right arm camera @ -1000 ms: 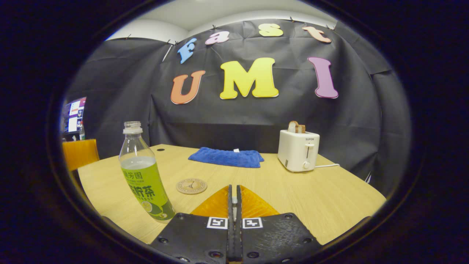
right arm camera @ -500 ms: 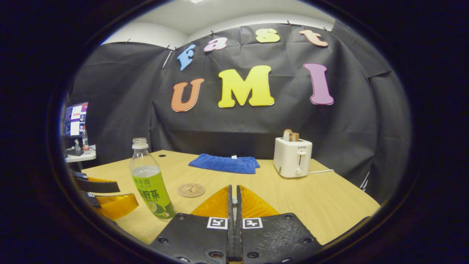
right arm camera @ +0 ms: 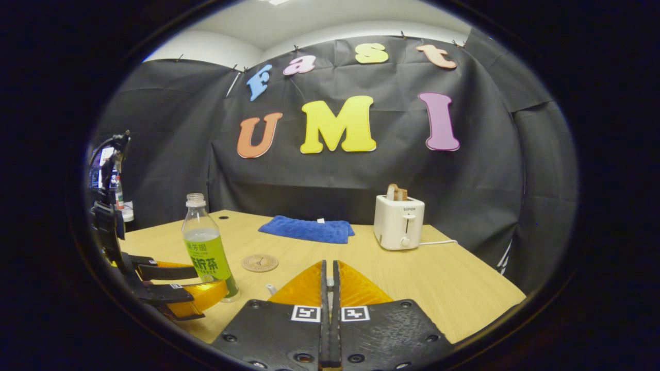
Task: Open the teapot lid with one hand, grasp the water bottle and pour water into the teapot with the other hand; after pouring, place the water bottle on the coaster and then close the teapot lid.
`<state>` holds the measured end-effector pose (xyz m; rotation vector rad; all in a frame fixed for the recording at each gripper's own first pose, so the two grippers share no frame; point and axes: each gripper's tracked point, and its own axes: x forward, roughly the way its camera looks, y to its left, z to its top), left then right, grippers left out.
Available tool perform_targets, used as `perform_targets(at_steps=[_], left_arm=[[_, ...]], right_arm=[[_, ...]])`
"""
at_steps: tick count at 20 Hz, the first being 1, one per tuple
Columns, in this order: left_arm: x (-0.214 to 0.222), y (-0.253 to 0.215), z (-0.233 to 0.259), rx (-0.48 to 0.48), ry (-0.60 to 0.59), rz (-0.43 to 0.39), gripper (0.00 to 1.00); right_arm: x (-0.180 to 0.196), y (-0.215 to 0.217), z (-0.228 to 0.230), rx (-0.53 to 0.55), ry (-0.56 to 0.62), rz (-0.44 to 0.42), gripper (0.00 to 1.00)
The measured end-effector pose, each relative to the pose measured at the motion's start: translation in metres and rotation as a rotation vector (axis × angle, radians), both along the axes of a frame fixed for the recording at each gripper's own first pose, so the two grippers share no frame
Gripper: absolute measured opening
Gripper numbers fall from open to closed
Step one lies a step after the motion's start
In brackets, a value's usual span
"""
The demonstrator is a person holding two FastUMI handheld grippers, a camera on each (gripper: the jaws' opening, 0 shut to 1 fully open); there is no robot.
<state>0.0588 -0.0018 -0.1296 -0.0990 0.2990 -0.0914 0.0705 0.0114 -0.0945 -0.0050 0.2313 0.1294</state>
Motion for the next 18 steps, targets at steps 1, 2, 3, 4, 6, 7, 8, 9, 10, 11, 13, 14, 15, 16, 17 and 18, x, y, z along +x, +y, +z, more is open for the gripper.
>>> perform_targets(at_steps=[1, 2, 3, 4, 6, 7, 8, 9, 10, 11, 13, 14, 15, 16, 17, 18], left_arm=[[0.002, 0.0, 0.001, -0.006, 0.001, 0.003, 0.98], [0.004, 0.002, 0.0, -0.009, 0.005, 0.009, 0.98], [0.007, 0.004, 0.0, -0.009, 0.005, 0.013, 0.98], [0.01, 0.005, 0.001, -0.009, 0.001, 0.014, 0.98], [0.014, 0.005, 0.0, -0.005, 0.003, 0.011, 0.98], [0.015, 0.006, -0.001, 0.002, 0.004, 0.008, 0.96], [0.016, 0.006, -0.001, 0.004, 0.004, 0.006, 0.94], [0.017, 0.006, -0.001, 0.004, 0.008, 0.001, 0.89], [0.017, 0.007, -0.001, 0.007, 0.008, 0.0, 0.87], [0.018, 0.007, -0.002, 0.012, 0.013, -0.001, 0.82], [0.018, 0.008, -0.001, 0.035, 0.02, -0.007, 0.81], [0.019, 0.009, -0.001, 0.066, 0.032, -0.004, 0.8], [0.019, 0.013, -0.001, 0.099, 0.042, 0.004, 0.78], [0.019, 0.018, 0.001, 0.135, 0.051, 0.02, 0.77], [0.019, 0.022, 0.005, 0.178, 0.051, 0.029, 0.76], [0.019, 0.024, 0.011, 0.223, 0.047, 0.029, 0.76]], right_arm=[[0.0, -0.001, 0.0, -0.004, 0.001, -0.002, 0.0], [0.0, -0.003, -0.002, -0.006, 0.003, -0.002, 0.0], [0.0, -0.003, -0.002, -0.005, 0.005, -0.001, 0.0], [0.0, -0.004, -0.003, -0.004, 0.005, -0.001, 0.0], [0.0, -0.005, -0.006, -0.002, 0.01, -0.002, 0.0], [0.0, -0.007, -0.006, 0.001, 0.011, -0.001, 0.0], [0.0, -0.007, -0.006, 0.002, 0.014, -0.002, 0.0], [0.0, -0.008, -0.006, 0.003, 0.013, -0.003, 0.0], [-0.001, -0.01, -0.006, 0.004, 0.011, -0.005, 0.0], [-0.001, -0.012, -0.005, 0.006, 0.007, -0.008, 0.0], [-0.003, -0.015, -0.005, 0.011, 0.008, -0.011, 0.0], [-0.002, -0.017, -0.007, 0.013, 0.01, -0.013, 0.0], [-0.002, -0.018, -0.006, 0.015, 0.01, -0.015, 0.0], [-0.003, -0.021, -0.006, 0.018, 0.011, -0.017, 0.0], [-0.004, -0.024, -0.006, 0.023, 0.012, -0.018, 0.0], [-0.004, -0.025, -0.007, 0.024, 0.013, -0.018, 0.0]])
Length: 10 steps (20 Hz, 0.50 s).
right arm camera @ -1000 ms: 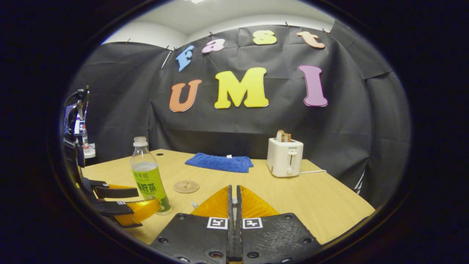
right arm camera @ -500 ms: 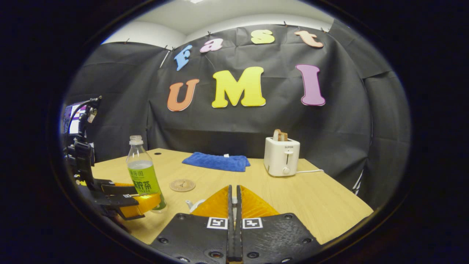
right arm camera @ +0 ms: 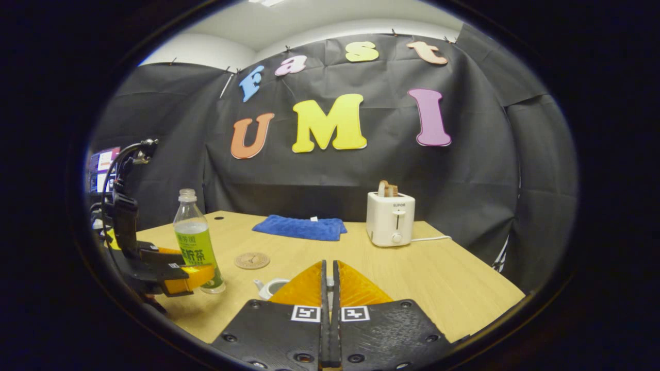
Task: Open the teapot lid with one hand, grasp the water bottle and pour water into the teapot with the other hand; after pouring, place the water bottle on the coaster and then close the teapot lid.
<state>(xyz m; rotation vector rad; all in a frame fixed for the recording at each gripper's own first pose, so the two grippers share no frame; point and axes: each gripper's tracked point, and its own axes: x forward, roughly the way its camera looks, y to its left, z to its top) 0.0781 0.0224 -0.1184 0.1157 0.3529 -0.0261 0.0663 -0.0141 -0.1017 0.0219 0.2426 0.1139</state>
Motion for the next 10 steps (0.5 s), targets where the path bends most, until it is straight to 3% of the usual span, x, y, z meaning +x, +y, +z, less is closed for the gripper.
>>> perform_targets(at_steps=[6, 10], left_arm=[[0.003, 0.027, 0.009, 0.393, 0.038, -0.007, 0.74], [0.003, 0.036, 0.024, 0.671, 0.036, -0.055, 0.73]], right_arm=[[-0.003, -0.021, 0.001, 0.01, -0.004, -0.011, 0.0], [-0.005, -0.032, -0.002, 0.019, 0.002, -0.019, 0.0]])
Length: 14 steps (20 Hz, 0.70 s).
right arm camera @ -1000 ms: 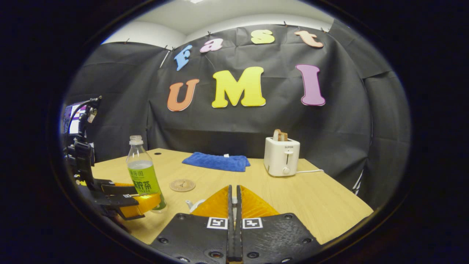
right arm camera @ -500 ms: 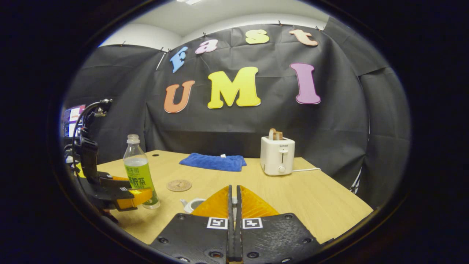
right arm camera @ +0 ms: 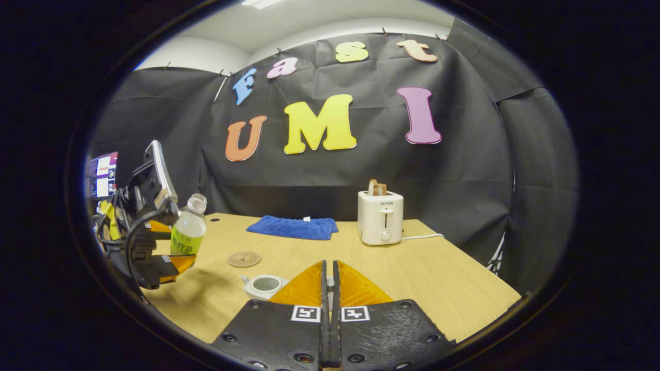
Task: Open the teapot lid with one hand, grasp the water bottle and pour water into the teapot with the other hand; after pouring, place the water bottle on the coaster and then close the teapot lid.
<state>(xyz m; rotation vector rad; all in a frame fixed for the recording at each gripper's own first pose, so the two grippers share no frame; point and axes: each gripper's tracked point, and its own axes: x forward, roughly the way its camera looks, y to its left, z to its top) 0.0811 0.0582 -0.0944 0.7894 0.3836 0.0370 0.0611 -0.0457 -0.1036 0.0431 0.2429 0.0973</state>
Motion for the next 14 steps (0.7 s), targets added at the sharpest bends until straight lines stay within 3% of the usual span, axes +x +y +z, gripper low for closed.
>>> perform_targets(at_steps=[6, 14], left_arm=[[0.002, -0.001, 0.003, 0.339, 0.062, -0.088, 0.73], [0.009, -0.014, 0.008, 0.638, 0.093, -0.183, 0.73]], right_arm=[[-0.005, -0.019, -0.005, 0.006, 0.008, -0.023, 0.0], [-0.008, -0.039, -0.012, 0.017, 0.015, -0.046, 0.0]])
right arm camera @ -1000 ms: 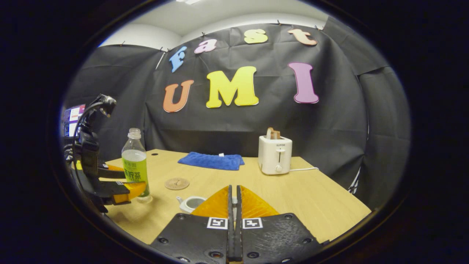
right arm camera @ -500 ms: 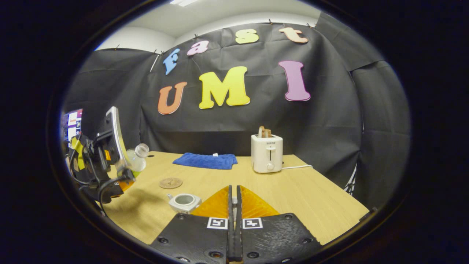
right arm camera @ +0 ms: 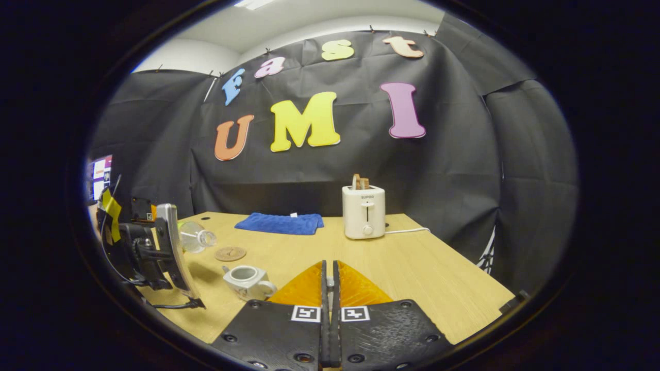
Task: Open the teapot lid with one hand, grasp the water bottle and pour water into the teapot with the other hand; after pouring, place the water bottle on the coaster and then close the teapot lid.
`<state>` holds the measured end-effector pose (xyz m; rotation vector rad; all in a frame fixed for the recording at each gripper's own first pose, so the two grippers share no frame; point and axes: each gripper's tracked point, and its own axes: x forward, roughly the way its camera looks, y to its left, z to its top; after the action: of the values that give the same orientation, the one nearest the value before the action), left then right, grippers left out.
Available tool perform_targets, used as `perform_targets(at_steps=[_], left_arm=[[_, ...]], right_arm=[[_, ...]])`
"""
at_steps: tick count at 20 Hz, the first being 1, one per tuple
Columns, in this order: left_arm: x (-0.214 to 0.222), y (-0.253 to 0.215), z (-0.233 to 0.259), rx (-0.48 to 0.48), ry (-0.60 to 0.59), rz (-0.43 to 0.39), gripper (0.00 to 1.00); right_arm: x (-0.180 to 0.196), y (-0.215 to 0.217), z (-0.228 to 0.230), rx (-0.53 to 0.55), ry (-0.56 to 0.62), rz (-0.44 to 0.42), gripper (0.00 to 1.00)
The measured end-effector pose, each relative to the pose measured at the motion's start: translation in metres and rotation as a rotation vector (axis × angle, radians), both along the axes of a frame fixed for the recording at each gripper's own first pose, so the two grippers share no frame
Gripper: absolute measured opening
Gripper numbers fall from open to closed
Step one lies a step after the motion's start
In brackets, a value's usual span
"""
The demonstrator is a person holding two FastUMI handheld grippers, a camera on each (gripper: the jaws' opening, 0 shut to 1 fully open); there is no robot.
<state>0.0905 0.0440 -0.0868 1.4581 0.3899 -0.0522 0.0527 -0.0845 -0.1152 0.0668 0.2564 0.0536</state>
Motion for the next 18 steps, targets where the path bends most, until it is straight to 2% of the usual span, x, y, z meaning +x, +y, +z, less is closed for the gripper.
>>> perform_targets(at_steps=[2, 3, 12, 18], left_arm=[[0.0, -0.004, 0.001, 0.055, 0.014, -0.014, 0.7], [0.002, -0.006, 0.002, 0.079, 0.019, -0.019, 0.73], [0.01, -0.011, 0.013, 0.258, 0.003, -0.058, 0.73], [0.011, -0.015, 0.021, 0.335, -0.005, -0.084, 0.72]], right_arm=[[0.0, -0.002, -0.002, 0.005, 0.003, 0.0, 0.0], [0.0, -0.004, -0.002, 0.006, 0.003, 0.0, 0.0], [-0.002, -0.016, -0.003, 0.017, -0.002, -0.013, 0.0], [-0.005, -0.021, -0.003, 0.021, -0.004, -0.015, 0.0]])
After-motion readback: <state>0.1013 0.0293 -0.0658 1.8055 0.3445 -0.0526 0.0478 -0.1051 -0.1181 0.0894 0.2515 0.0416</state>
